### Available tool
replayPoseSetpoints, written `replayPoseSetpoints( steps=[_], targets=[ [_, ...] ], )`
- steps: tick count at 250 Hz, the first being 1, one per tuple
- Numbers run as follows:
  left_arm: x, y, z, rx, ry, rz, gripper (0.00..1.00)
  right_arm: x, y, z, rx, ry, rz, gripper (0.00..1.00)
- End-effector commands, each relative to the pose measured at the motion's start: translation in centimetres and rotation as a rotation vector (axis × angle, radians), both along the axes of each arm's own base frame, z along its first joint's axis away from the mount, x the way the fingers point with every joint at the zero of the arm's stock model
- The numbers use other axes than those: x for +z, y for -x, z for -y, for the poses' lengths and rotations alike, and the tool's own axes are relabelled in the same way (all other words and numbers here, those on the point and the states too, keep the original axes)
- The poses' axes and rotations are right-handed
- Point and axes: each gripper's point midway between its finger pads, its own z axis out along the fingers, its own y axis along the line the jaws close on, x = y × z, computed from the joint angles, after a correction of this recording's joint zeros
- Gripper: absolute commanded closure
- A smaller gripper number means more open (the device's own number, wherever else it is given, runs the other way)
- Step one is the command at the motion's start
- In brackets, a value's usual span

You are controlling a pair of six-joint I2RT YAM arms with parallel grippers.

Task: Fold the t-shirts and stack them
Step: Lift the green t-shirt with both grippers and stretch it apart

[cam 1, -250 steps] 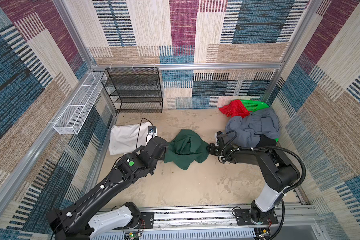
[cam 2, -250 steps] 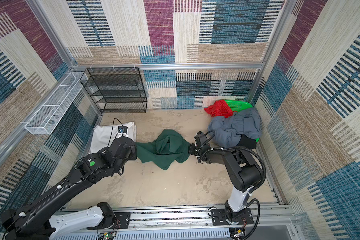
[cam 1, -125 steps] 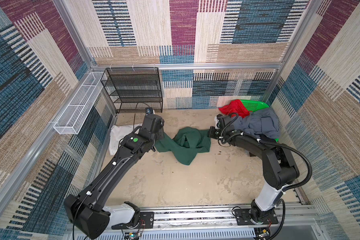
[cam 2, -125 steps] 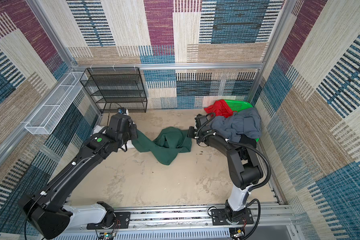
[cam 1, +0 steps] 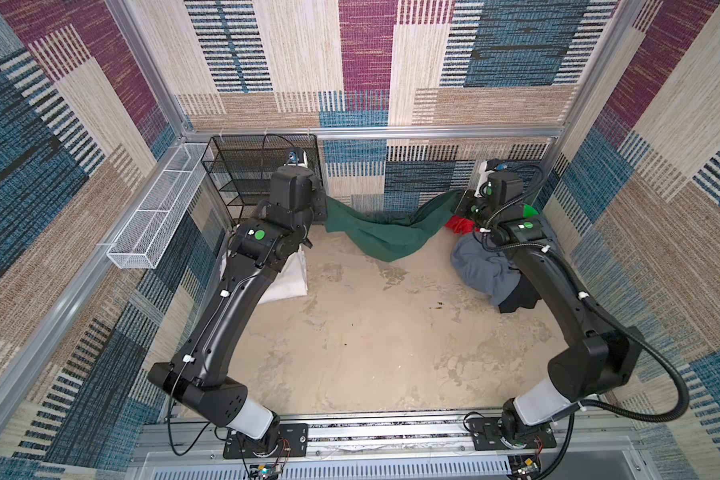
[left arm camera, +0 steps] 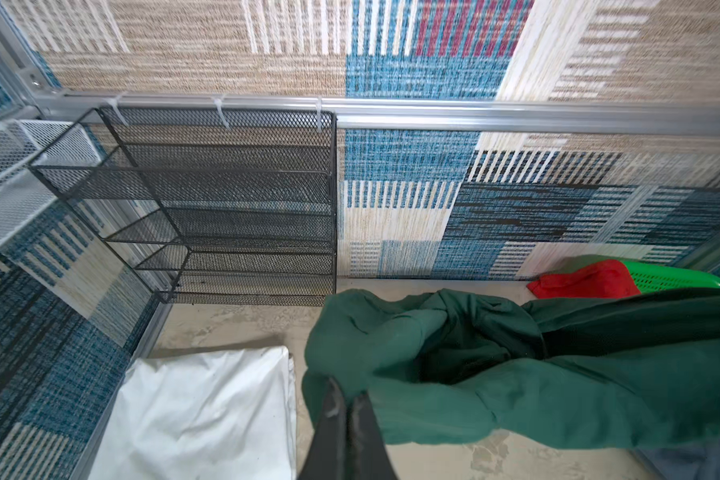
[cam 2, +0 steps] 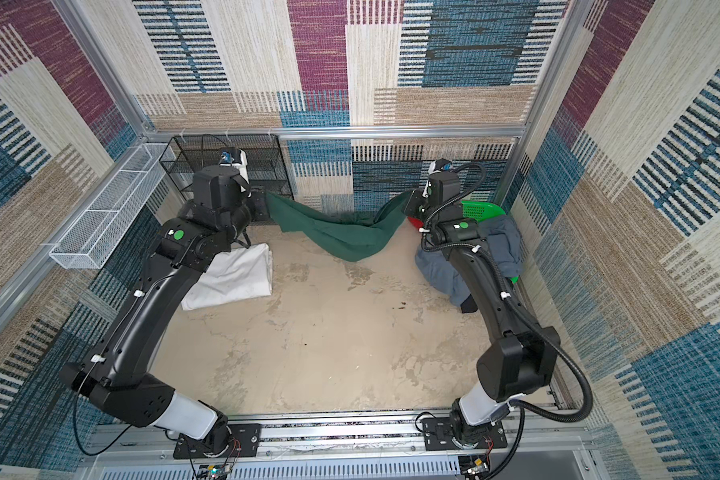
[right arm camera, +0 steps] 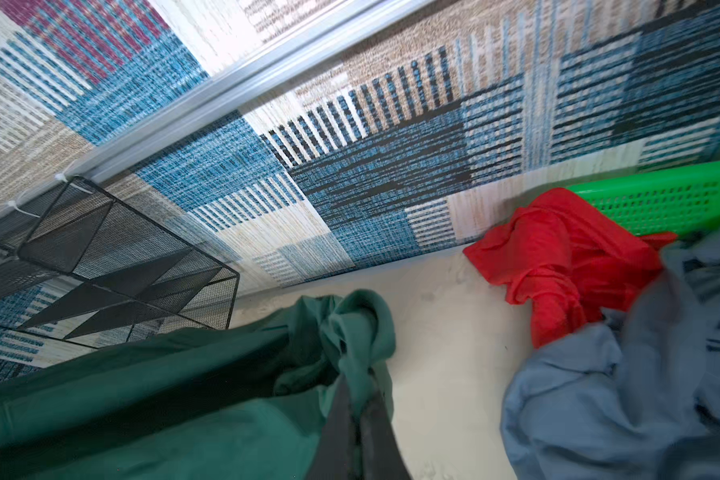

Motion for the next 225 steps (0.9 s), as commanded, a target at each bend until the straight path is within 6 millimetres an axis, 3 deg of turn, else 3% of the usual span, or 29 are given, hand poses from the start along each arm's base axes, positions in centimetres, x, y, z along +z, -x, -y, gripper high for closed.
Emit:
replayPoseSetpoints(
  steps=[1, 50, 99, 124, 141, 180, 190, 205, 225],
  targets=[
    [1.5, 3.0, -1.7, 0.017, 0.009, 0.033, 1.00, 1.1, 3.1, 1.5, -0.039, 0.020, 0.015, 1.00],
    [2.6, 8.3, -4.6, 0.042, 0.094, 0.101, 1.00, 1.4, 8.3, 2.7, -0.045, 0.022, 0.026, 1.00],
    [2.5, 9.7, -6.1, 0.092, 0.082, 0.102, 1.00, -0.6, 8.9, 1.9, 0.006, 0.017, -0.030, 1.00],
    [1.9, 8.4, -5.4, 0.085, 0.067, 0.089, 1.00, -1.8, 7.6, 0.7, 0.055, 0.006, -0.057, 1.00],
    [1.4, 6.4, -4.7, 0.089, 0.031, 0.073, 1.00, -2.4, 6.1, 0.3, 0.065, 0.010, -0.064, 1.00],
    [1.1, 0.1, -3.1, 0.093, -0.068, -0.015, 1.00, -2.4, 0.2, 0.8, 0.013, 0.062, -0.067, 1.00],
    [1.7, -0.8, -3.1, 0.098, -0.083, -0.035, 1.00, -1.1, -1.5, 1.1, 0.004, 0.060, -0.068, 1.00],
    [3.6, -0.4, -3.1, 0.100, -0.080, -0.047, 1.00, 0.9, -2.9, 0.9, 0.016, 0.055, -0.096, 1.00],
    [6.4, 2.2, -3.0, 0.065, -0.032, -0.010, 1.00, 3.5, -2.6, 0.5, 0.038, 0.044, -0.052, 1.00]
  ],
)
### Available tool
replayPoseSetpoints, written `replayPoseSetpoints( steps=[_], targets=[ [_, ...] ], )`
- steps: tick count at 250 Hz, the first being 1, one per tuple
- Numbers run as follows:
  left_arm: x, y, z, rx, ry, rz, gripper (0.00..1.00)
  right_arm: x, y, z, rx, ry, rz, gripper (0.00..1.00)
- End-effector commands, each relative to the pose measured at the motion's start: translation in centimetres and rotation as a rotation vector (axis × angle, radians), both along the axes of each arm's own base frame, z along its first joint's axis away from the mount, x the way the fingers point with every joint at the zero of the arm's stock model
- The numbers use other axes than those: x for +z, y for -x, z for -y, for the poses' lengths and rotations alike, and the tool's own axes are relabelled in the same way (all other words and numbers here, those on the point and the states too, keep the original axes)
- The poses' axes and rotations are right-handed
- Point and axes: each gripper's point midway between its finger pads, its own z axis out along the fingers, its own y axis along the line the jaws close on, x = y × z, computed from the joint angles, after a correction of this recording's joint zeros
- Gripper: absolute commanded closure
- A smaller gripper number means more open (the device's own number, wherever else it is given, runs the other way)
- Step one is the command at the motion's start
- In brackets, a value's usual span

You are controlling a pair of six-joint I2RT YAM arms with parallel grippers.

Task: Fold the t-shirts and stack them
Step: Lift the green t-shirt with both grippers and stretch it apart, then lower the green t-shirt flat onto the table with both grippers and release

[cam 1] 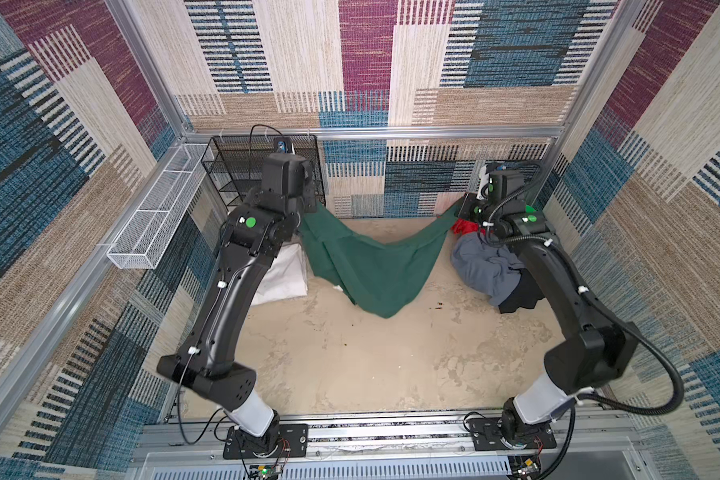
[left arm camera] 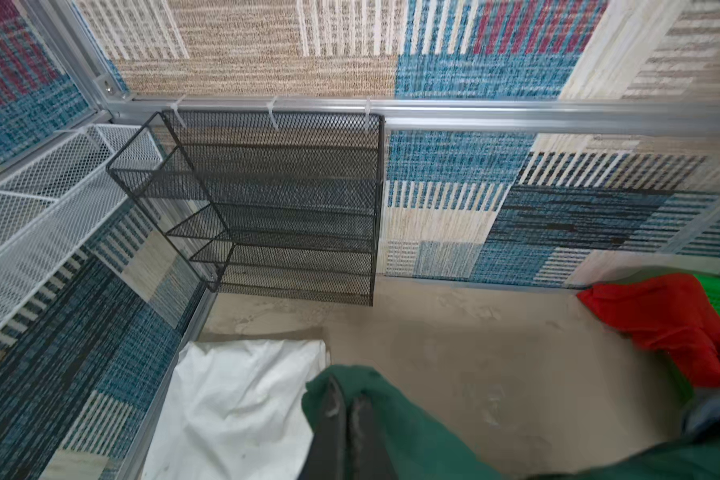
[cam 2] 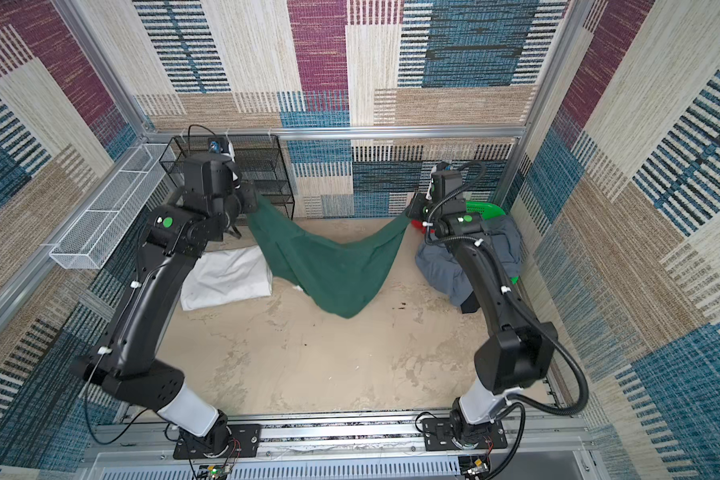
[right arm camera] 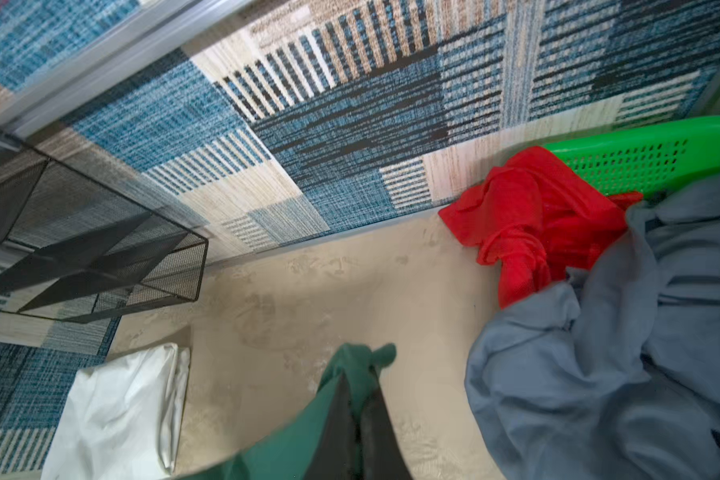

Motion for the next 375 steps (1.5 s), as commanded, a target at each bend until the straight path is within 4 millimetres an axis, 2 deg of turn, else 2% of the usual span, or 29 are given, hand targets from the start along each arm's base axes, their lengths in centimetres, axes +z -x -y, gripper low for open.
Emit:
replayPoseSetpoints(
  steps=[1, 16, 36, 37, 62, 66, 69, 81, 94, 108, 129, 167, 174, 179, 194, 221, 258, 286, 305, 329, 350, 375],
  targets=[
    [4.0, 4.2, -1.0, -0.027, 0.008, 0.031, 1.00, 4.4, 0.6, -0.2, 0.024, 0.000, 0.065, 1.00],
    [5.1, 6.0, -1.4, -0.035, 0.021, 0.082, 1.00, 5.4, 1.9, 0.7, -0.007, 0.016, 0.107, 1.00],
    [5.5, 8.7, -2.7, -0.024, 0.070, 0.178, 1.00, 4.4, 3.5, 2.3, -0.075, 0.054, 0.111, 1.00],
    [5.5, 8.8, -2.8, -0.023, 0.073, 0.182, 1.00, 4.8, 3.7, 2.4, -0.078, 0.052, 0.122, 1.00],
    [4.5, 11.5, -5.2, 0.042, 0.098, 0.254, 1.00, 0.6, 5.1, 3.6, -0.114, 0.081, 0.068, 1.00],
    [4.4, 11.7, -5.6, 0.059, 0.089, 0.252, 1.00, 0.4, 5.2, 3.8, -0.119, 0.081, 0.063, 1.00],
    [4.2, 11.8, -5.8, 0.070, 0.080, 0.247, 1.00, -0.7, 5.2, 3.8, -0.119, 0.083, 0.040, 1.00],
    [3.7, 11.9, -6.4, 0.099, 0.040, 0.217, 1.00, -2.6, 5.4, 3.8, -0.115, 0.083, -0.009, 1.00],
    [3.3, 11.8, -6.4, 0.098, 0.022, 0.183, 1.00, -3.7, 5.7, 3.4, -0.095, 0.068, -0.036, 1.00],
    [3.1, 11.5, -5.9, 0.072, 0.026, 0.173, 1.00, -4.0, 5.9, 3.0, -0.078, 0.046, -0.035, 1.00],
    [3.1, 11.1, -5.4, 0.059, 0.031, 0.183, 1.00, -3.3, 6.0, 2.9, -0.074, 0.035, -0.009, 1.00],
    [3.0, 9.7, -4.9, 0.060, -0.003, 0.172, 1.00, -1.6, 4.9, 3.5, -0.102, 0.078, 0.010, 1.00],
    [3.0, 9.3, -4.7, 0.058, -0.011, 0.168, 1.00, -1.9, 4.5, 3.6, -0.105, 0.086, 0.000, 1.00],
    [3.0, 9.0, -4.7, 0.060, -0.018, 0.166, 1.00, -0.7, 4.3, 3.5, -0.106, 0.083, 0.027, 1.00],
    [3.0, 8.0, -4.4, 0.063, -0.036, 0.158, 1.00, 0.5, 3.4, 3.5, -0.105, 0.083, 0.051, 1.00],
    [3.4, 5.8, -4.1, 0.068, -0.079, 0.150, 1.00, 2.8, 1.2, 3.0, -0.091, 0.090, 0.090, 1.00],
    [3.8, 2.1, -4.2, 0.093, -0.143, 0.108, 1.00, 4.8, -3.4, 2.6, -0.086, 0.118, 0.099, 1.00],
    [4.4, -0.1, -4.0, 0.097, -0.170, 0.094, 1.00, 7.4, -5.6, 3.3, -0.131, 0.121, 0.134, 1.00],
    [4.7, -0.9, -3.8, 0.100, -0.181, 0.096, 1.00, 9.3, -5.5, 3.5, -0.143, 0.097, 0.184, 1.00],
    [4.6, -0.8, -3.8, 0.104, -0.167, 0.090, 1.00, 9.6, -4.6, 3.2, -0.126, 0.079, 0.182, 1.00],
    [4.6, 0.5, -4.3, 0.110, -0.140, 0.086, 1.00, 9.4, -2.8, 3.4, -0.123, 0.079, 0.179, 1.00],
    [4.3, 3.2, -4.7, 0.104, -0.065, 0.102, 1.00, 8.6, 0.7, 3.8, -0.126, 0.061, 0.183, 1.00]
  ],
)
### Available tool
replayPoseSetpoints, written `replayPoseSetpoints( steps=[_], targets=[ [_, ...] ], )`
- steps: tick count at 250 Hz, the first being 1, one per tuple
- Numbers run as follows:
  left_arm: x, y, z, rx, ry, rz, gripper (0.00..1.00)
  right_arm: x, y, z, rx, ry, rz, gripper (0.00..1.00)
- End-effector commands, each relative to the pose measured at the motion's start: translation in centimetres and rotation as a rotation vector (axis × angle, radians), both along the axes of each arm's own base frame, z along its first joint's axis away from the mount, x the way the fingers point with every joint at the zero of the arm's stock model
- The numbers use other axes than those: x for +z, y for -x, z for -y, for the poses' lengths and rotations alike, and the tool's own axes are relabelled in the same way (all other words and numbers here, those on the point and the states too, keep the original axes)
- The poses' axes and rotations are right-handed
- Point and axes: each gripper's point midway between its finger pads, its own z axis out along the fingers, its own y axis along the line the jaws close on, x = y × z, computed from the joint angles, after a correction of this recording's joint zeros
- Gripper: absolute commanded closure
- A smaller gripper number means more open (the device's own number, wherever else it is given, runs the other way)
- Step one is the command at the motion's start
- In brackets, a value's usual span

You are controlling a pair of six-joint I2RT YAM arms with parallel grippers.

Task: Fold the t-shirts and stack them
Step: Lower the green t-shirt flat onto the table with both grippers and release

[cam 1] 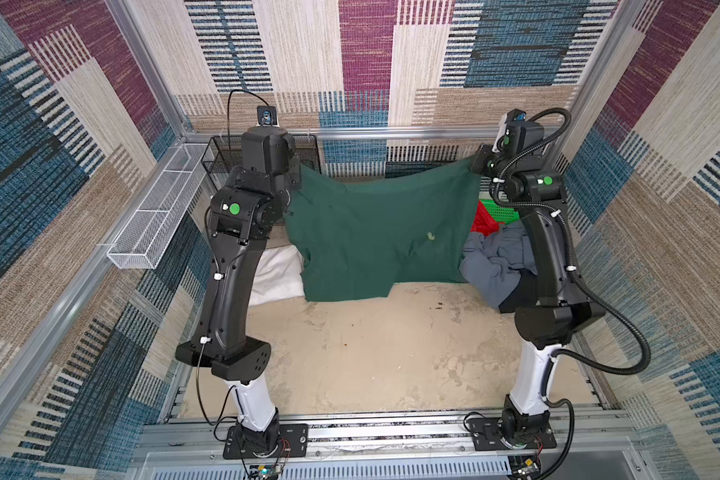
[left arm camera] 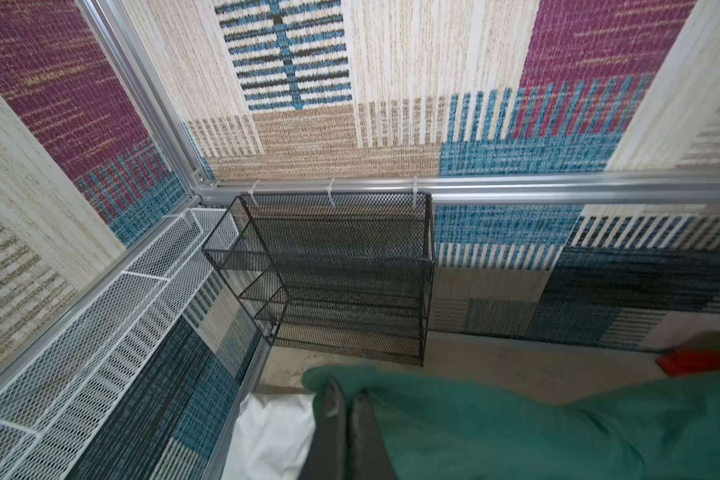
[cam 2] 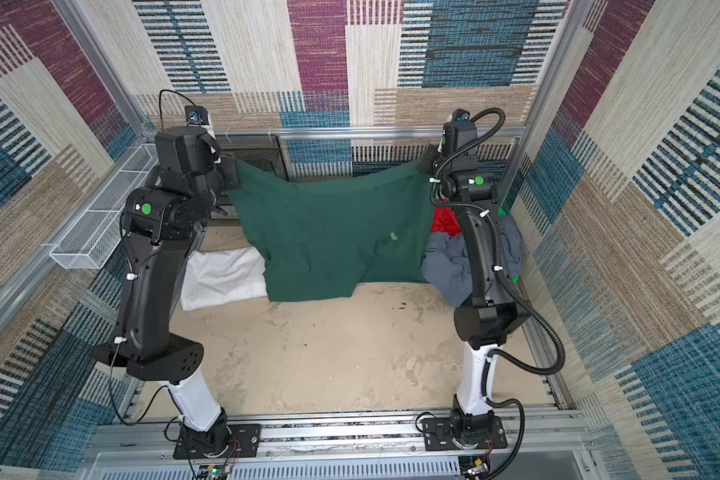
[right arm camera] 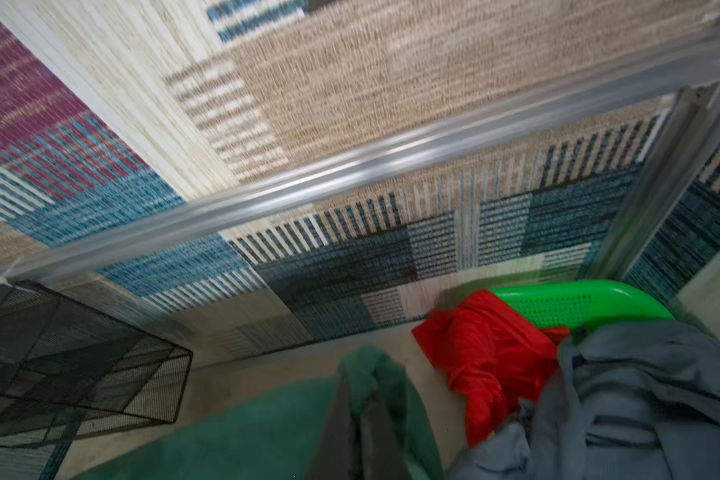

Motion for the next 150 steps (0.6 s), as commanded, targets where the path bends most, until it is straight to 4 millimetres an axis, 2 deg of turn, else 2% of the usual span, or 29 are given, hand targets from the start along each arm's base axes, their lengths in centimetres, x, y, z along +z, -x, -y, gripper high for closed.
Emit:
replayPoseSetpoints(
  steps=[1, 24, 25, 39, 56, 97, 121, 150],
  targets=[
    [0.4, 3.0, -0.8, 0.008, 0.071, 0.036, 1.00, 1.4, 3.2, 0.4, -0.005, -0.035, 0.080, 1.00],
    [-1.1, 6.2, -0.5, -0.037, 0.153, 0.081, 1.00, -0.9, 7.2, 0.5, 0.005, -0.081, 0.088, 1.00],
    [-0.7, 6.5, -0.5, -0.039, 0.166, 0.098, 1.00, -0.9, 7.5, 0.5, 0.006, -0.083, 0.090, 1.00],
    [-3.0, 8.3, -0.3, -0.063, 0.225, 0.105, 1.00, -3.1, 10.0, 0.8, 0.003, -0.114, 0.089, 1.00],
    [-7.2, 9.9, 0.3, -0.095, 0.268, 0.060, 1.00, -6.7, 12.7, 1.0, -0.003, -0.140, 0.050, 1.00],
    [-19.7, 14.3, 0.8, -0.080, 0.314, -0.180, 1.00, -16.8, 17.7, 0.8, -0.004, -0.218, -0.126, 1.00],
    [-25.1, 17.0, 1.0, -0.076, 0.338, -0.276, 1.00, -21.8, 20.2, 1.0, -0.036, -0.270, -0.219, 1.00],
    [-30.4, 19.7, 0.5, -0.045, 0.356, -0.371, 1.00, -25.8, 22.5, 2.2, -0.127, -0.304, -0.288, 1.00]
  ],
)
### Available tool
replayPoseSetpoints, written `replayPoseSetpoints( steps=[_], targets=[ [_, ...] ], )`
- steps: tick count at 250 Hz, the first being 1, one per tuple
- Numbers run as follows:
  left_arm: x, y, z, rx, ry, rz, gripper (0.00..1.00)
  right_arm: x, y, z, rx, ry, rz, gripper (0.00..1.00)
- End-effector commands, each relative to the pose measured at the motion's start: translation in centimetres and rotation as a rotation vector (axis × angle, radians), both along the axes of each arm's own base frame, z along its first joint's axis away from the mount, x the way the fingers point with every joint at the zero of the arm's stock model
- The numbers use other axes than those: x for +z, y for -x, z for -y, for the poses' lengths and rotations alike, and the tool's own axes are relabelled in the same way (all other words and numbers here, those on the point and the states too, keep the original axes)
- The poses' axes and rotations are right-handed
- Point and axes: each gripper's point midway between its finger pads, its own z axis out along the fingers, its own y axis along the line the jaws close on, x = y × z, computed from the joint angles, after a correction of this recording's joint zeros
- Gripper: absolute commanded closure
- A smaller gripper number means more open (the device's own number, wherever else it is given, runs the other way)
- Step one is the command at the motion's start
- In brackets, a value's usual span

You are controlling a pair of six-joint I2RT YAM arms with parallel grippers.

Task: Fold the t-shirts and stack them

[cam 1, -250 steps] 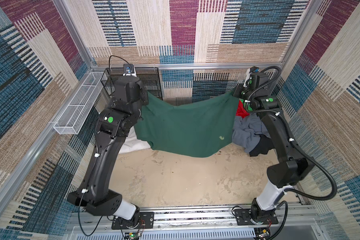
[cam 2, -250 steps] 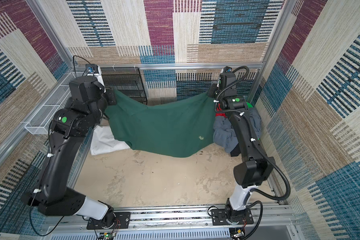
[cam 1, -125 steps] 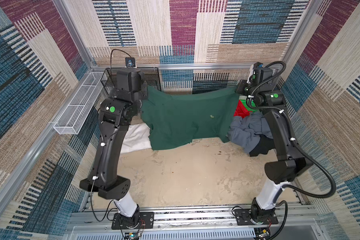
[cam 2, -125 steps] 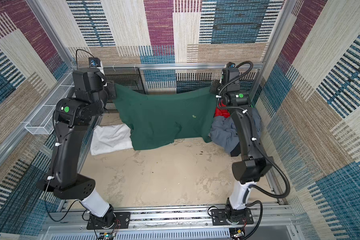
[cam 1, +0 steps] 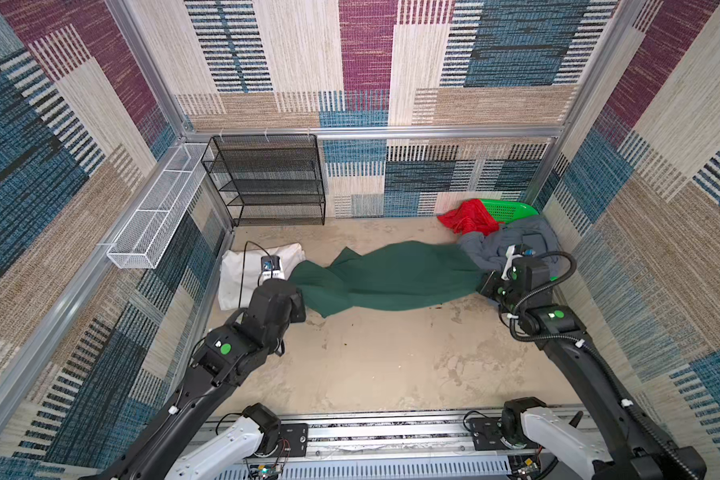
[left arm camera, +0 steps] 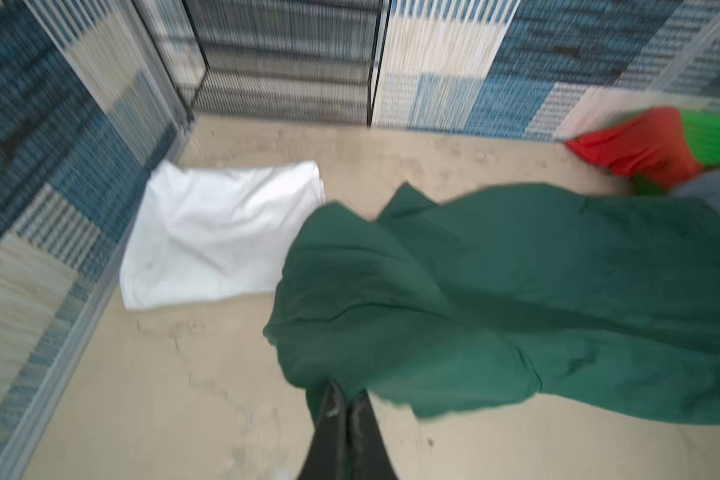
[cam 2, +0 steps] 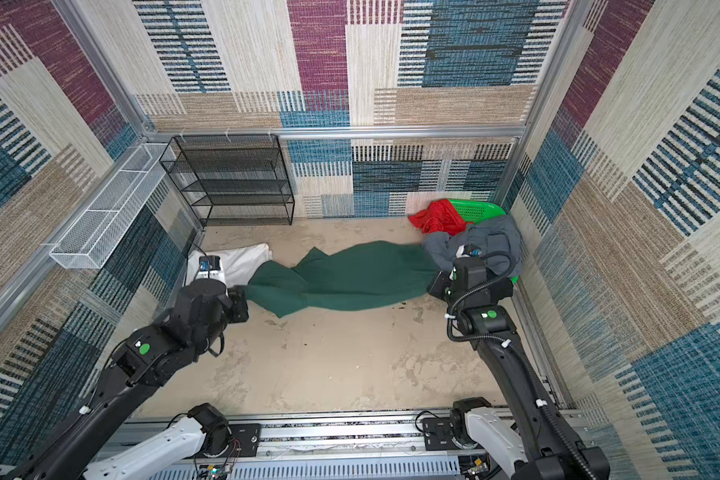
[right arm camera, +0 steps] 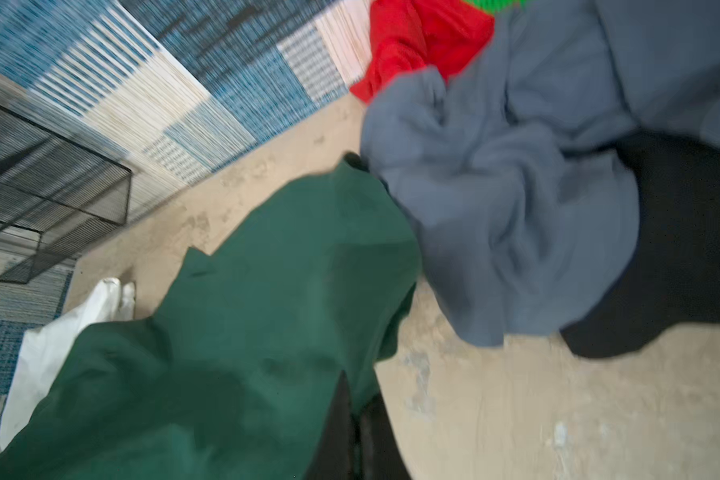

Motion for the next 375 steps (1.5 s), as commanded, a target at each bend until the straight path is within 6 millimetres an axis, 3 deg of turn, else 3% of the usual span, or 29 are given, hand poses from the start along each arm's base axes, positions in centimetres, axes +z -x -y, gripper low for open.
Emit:
replayPoseSetpoints(
  steps=[1, 29, 58, 92, 100, 109, 128, 146, 161, 200, 249, 290, 306, 324, 375],
  targets=[
    [-4.7, 2.4, -0.8, 0.086, 0.078, -0.091, 1.00, -2.4, 1.5, 0.9, -0.106, -0.079, -0.026, 1.00],
    [-7.9, 4.0, -1.6, 0.124, 0.093, -0.155, 1.00, -4.2, 3.0, 2.3, -0.202, -0.083, -0.055, 1.00],
    [-9.3, 5.2, -2.1, 0.138, 0.103, -0.190, 1.00, -5.6, 3.9, 2.6, -0.229, -0.082, -0.100, 1.00],
    [-10.5, 7.0, -4.4, 0.209, 0.073, -0.221, 1.00, -7.9, 4.9, 2.8, -0.230, -0.059, -0.174, 1.00],
    [-10.7, 7.3, -4.7, 0.216, 0.079, -0.222, 1.00, -8.2, 4.9, 2.7, -0.224, -0.057, -0.183, 0.90],
    [-10.9, 7.6, -4.8, 0.211, 0.094, -0.223, 1.00, -8.4, 4.9, 2.5, -0.214, -0.057, -0.190, 0.70],
    [-11.0, 7.9, -4.7, 0.197, 0.122, -0.217, 0.63, -7.9, 4.2, 2.2, -0.195, -0.055, -0.187, 0.30],
    [-10.5, 8.0, -4.8, 0.196, 0.123, -0.205, 0.34, -6.7, 3.1, 2.1, -0.178, -0.030, -0.178, 0.17],
    [-9.7, 7.8, -4.9, 0.195, 0.115, -0.191, 0.23, -5.9, 2.0, 2.1, -0.159, -0.003, -0.177, 0.16],
    [-7.2, 6.5, -4.4, 0.170, 0.080, -0.141, 0.09, -3.9, -2.1, 1.4, -0.092, 0.069, -0.165, 0.14],
    [-4.0, 4.0, -2.8, 0.123, 0.073, -0.040, 0.04, -2.3, -10.3, 1.3, -0.048, 0.206, -0.182, 0.23],
    [-2.5, 2.2, -1.3, 0.079, 0.038, -0.007, 0.02, -3.6, -16.8, 1.8, -0.029, 0.346, -0.270, 0.33],
    [-2.4, 1.7, -1.0, 0.075, 0.022, -0.005, 0.01, -5.1, -17.9, 2.5, -0.040, 0.404, -0.333, 0.39],
    [-2.3, 1.4, -0.4, 0.056, 0.032, -0.008, 0.01, -4.9, -19.5, 3.0, -0.056, 0.451, -0.331, 0.46],
    [-2.3, 1.1, 0.9, 0.010, 0.066, -0.009, 0.01, -7.5, -20.7, 3.7, -0.032, 0.519, -0.410, 0.47]
  ],
)
